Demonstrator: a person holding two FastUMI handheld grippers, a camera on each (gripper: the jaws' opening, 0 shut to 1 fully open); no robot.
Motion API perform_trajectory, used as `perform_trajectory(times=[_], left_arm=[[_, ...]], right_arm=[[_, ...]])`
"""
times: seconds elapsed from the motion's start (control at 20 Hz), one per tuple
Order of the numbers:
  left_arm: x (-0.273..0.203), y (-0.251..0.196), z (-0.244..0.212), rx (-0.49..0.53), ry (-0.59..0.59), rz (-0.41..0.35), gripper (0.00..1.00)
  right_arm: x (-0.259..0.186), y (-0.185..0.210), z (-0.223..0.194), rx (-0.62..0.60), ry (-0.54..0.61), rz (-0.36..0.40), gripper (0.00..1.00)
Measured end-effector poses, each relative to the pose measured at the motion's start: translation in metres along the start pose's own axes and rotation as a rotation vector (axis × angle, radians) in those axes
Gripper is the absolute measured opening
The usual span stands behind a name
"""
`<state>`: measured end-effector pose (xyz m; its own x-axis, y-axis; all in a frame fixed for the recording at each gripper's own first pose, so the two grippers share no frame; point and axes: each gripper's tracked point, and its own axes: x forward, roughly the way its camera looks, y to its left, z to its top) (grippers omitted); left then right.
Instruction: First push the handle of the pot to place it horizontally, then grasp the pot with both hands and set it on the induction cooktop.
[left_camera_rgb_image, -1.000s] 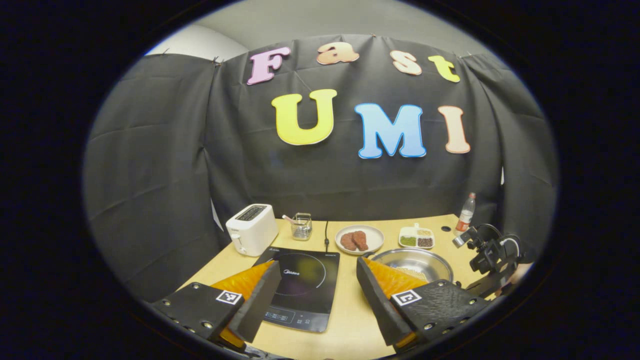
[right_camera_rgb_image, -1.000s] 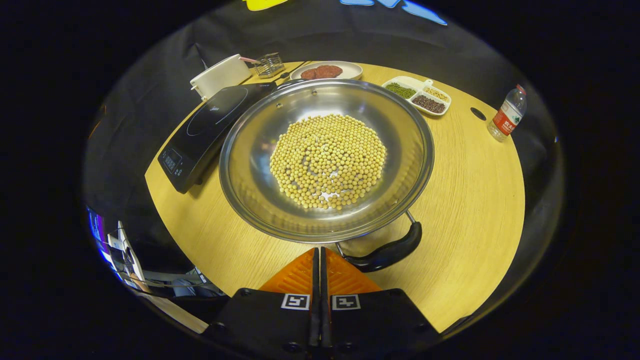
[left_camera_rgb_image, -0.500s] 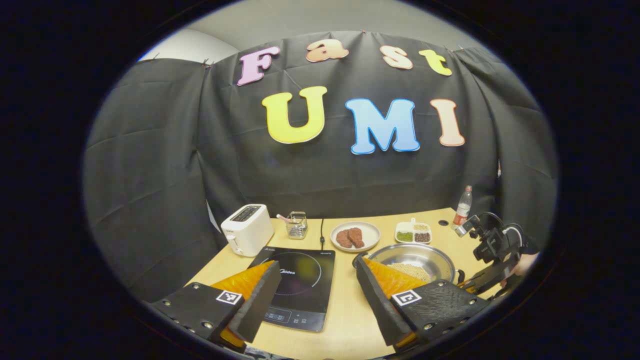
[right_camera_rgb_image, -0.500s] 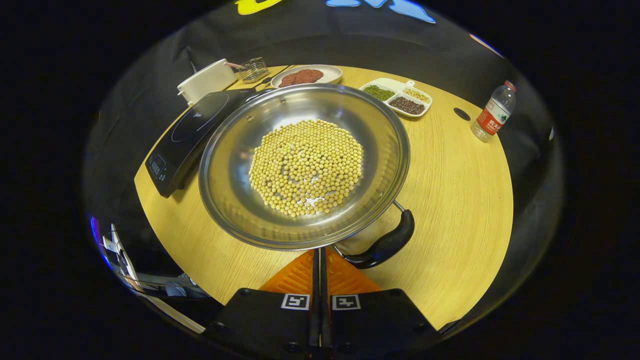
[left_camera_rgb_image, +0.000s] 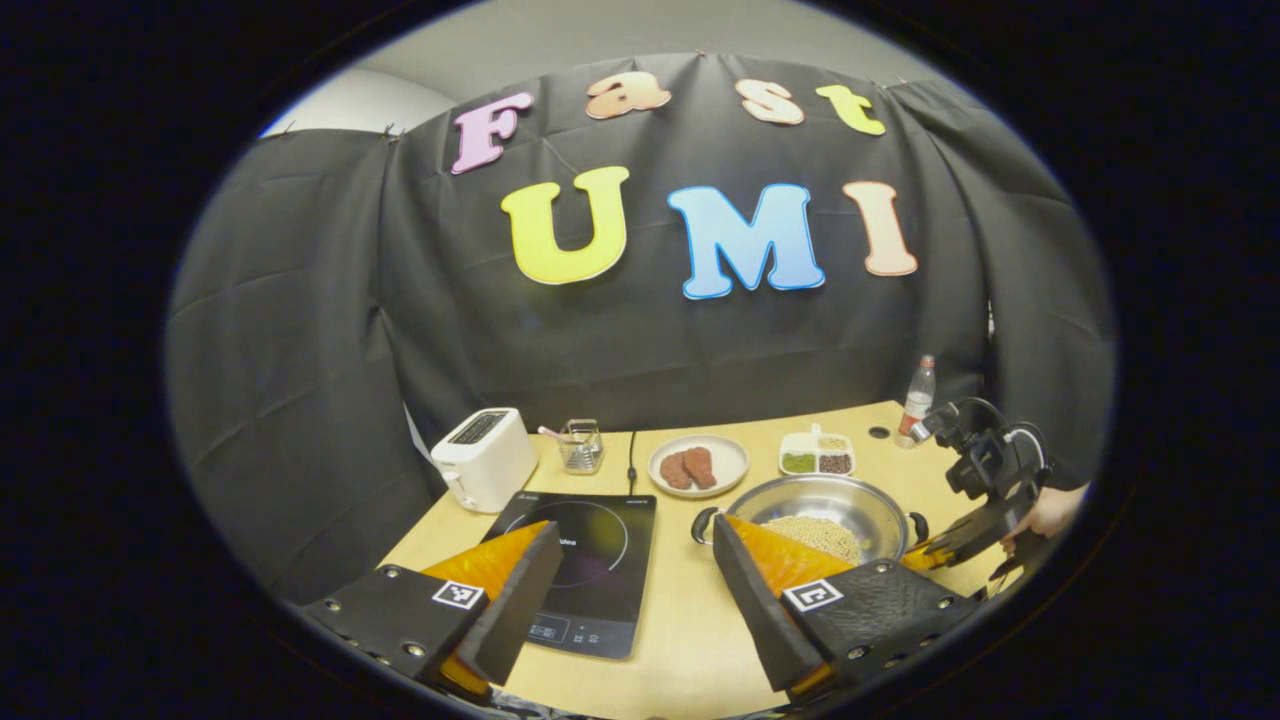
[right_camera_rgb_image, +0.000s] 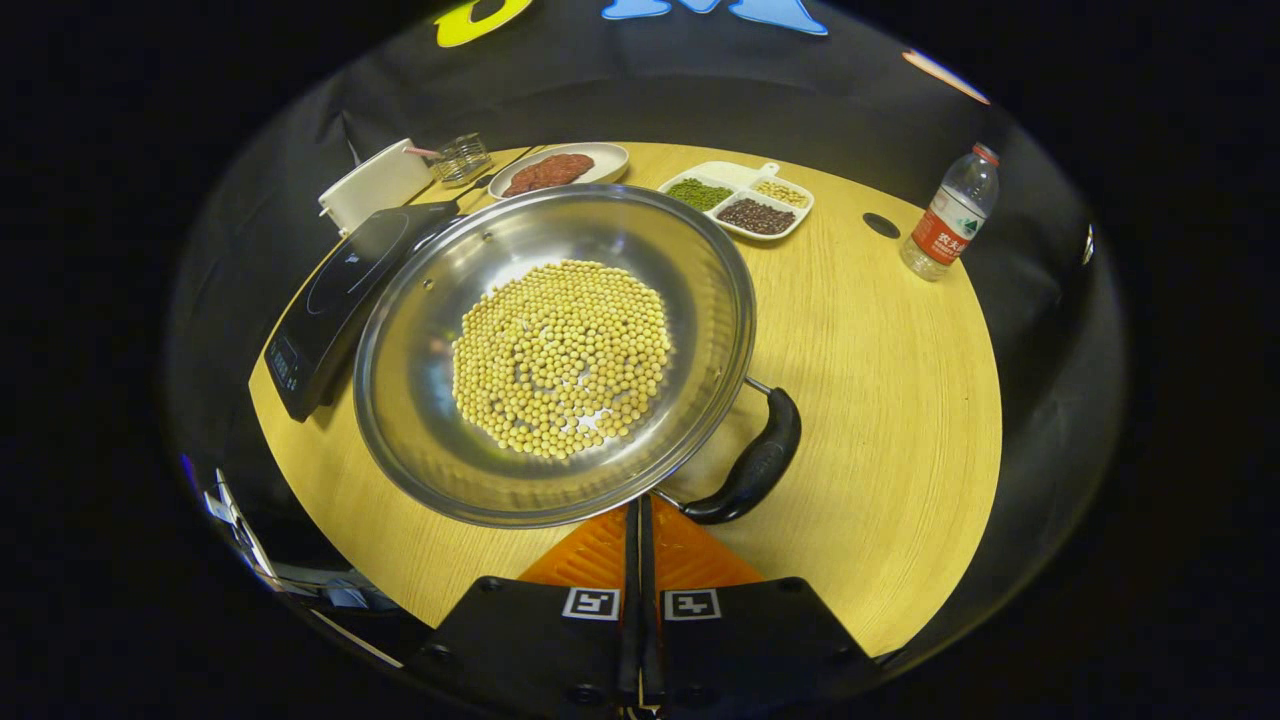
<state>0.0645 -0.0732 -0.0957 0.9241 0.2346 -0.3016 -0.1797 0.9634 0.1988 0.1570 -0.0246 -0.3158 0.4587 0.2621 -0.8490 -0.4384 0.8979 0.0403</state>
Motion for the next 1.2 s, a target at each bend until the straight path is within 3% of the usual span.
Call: perform_trajectory(times=[0.1, 0.35, 0.4, 0.45, 0.75, 1.0, 1.15, 1.2], left_arm=[[0.001, -0.008, 0.000, 0.004, 0.005, 0.002, 0.92], [0.009, -0.030, -0.005, -0.035, 0.036, -0.002, 0.89], [0.011, -0.034, -0.006, -0.046, 0.043, -0.001, 0.92], [0.011, -0.037, -0.008, -0.057, 0.050, 0.002, 0.89], [0.017, -0.051, -0.017, -0.122, 0.092, 0.047, 0.93], [0.019, -0.052, -0.021, -0.184, 0.111, 0.062, 0.89], [0.036, -0.052, -0.033, -0.190, 0.136, 0.011, 0.89], [0.044, -0.052, -0.038, -0.195, 0.152, -0.014, 0.92]], right_arm=[[0.003, -0.005, 0.001, 0.004, 0.000, 0.005, 0.02], [0.005, -0.027, 0.015, 0.066, -0.038, -0.022, 0.02], [0.005, -0.031, 0.017, 0.083, -0.042, -0.017, 0.02], [0.006, -0.036, 0.019, 0.093, -0.048, -0.020, 0.02], [0.009, -0.046, 0.028, 0.124, -0.075, 0.017, 0.02], [0.004, -0.048, 0.028, 0.121, -0.096, 0.032, 0.02], [-0.008, -0.062, 0.023, 0.135, -0.111, -0.045, 0.03], [-0.014, -0.066, 0.024, 0.146, -0.130, -0.070, 0.10]])
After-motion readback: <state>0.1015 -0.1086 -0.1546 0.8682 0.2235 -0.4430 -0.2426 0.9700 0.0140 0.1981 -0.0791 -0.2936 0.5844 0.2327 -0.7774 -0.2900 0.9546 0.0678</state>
